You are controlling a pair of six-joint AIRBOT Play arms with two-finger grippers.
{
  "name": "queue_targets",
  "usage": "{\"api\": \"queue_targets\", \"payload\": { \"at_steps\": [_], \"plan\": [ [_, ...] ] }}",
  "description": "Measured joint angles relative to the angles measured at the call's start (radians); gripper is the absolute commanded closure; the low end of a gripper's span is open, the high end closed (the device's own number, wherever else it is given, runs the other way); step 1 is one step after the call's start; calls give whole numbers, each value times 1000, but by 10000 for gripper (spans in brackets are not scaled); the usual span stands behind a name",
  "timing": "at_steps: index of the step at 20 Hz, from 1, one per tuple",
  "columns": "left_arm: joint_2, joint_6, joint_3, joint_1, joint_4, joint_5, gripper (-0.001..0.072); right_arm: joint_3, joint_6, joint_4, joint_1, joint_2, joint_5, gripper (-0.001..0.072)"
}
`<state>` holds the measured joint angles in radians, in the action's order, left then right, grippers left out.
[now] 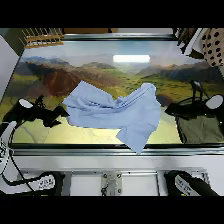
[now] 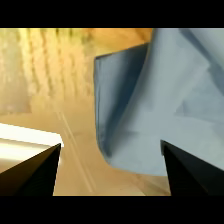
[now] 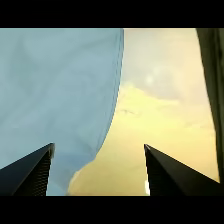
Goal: Fold the clothes and pants, and hang the long-sleeved shirts on hangers.
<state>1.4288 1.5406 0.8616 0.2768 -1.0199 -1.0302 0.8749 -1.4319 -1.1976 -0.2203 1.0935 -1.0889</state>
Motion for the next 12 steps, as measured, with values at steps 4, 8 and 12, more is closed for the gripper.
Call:
{"api": "queue_targets", "payload": {
  "at_steps": [4,8,12],
  "plan": [
    [18,-32,-62,-5,103,42,-9,-120,3,45,0,39,19,102],
    [38,-44,-74,-59,128,93,470,-193,3,128,31,116,71,102],
    [47,-50,-32,-114,102,136,697,-214,4,205,107,194,147,310]
  ]
}}
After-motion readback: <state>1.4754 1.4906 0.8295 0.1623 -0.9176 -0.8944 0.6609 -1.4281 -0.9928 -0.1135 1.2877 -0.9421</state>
